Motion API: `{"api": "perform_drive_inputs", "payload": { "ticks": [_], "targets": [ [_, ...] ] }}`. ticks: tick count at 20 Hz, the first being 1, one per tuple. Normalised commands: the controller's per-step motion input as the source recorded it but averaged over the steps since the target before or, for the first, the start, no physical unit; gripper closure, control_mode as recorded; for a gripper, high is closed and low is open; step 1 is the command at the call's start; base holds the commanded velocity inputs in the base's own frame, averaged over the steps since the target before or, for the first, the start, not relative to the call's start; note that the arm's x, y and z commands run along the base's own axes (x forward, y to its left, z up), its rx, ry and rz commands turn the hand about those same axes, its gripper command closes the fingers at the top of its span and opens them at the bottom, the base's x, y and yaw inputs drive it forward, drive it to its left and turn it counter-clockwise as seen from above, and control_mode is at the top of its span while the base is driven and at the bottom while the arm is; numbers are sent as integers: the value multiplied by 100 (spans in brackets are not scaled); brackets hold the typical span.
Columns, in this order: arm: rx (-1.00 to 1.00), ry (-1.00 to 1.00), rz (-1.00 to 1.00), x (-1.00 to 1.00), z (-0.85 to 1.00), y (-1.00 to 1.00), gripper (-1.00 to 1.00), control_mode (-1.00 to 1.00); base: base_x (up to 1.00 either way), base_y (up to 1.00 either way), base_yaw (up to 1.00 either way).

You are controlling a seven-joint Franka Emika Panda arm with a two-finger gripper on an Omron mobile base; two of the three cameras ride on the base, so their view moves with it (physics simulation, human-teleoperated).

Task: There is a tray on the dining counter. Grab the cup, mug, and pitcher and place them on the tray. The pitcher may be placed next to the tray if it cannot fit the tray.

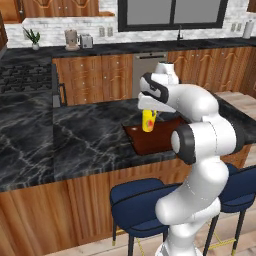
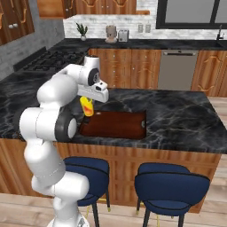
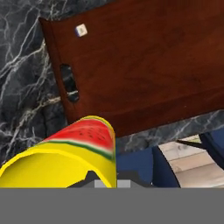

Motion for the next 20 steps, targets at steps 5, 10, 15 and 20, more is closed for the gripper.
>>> {"api": "perform_drive_inputs", "payload": {
  "ticks": [5, 10, 15, 20],
  "targets": [
    [0, 0, 0, 44, -32, 3, 100, -100, 0, 0, 0],
    [0, 0, 0, 40, -39, 0, 100, -100, 0, 0, 0],
    [0, 0, 0, 42, -34, 4, 100, -100, 0, 0, 0],
    [0, 1, 0, 38, -28, 10, 100, -100, 0, 0, 0]
  ]
}}
